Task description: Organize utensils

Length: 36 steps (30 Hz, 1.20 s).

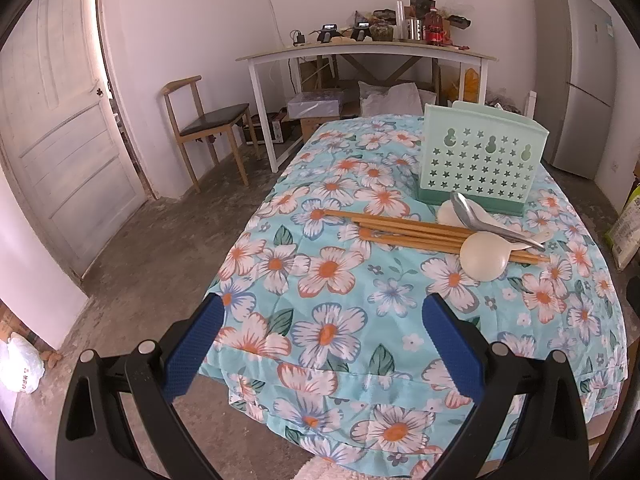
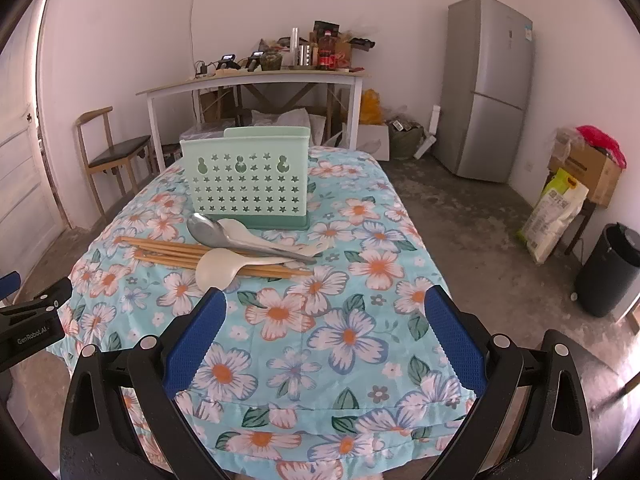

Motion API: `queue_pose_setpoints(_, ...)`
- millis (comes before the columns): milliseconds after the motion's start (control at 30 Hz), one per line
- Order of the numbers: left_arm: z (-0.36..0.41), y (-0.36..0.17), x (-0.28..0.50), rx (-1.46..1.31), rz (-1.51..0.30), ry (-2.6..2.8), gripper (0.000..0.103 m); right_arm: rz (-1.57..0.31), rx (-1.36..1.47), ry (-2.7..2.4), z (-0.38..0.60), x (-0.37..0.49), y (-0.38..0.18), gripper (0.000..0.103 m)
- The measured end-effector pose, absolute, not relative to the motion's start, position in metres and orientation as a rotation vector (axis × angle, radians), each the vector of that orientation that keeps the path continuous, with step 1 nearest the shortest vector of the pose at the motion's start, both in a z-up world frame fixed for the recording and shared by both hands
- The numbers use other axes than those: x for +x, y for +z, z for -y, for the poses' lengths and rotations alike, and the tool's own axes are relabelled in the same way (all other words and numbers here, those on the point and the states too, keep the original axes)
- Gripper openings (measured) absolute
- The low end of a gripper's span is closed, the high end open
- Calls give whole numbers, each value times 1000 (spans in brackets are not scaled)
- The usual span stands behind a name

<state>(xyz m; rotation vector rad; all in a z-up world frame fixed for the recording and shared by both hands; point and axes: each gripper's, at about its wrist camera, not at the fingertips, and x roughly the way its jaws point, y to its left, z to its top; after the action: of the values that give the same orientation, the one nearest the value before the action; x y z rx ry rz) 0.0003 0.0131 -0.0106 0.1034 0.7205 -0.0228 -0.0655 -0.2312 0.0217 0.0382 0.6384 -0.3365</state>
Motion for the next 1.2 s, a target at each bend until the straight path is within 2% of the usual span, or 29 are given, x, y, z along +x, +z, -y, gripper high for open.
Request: queue_pose_setpoints(1200, 18, -30, 85, 207, -857, 78, 97, -743, 46, -211, 250, 22, -14, 95)
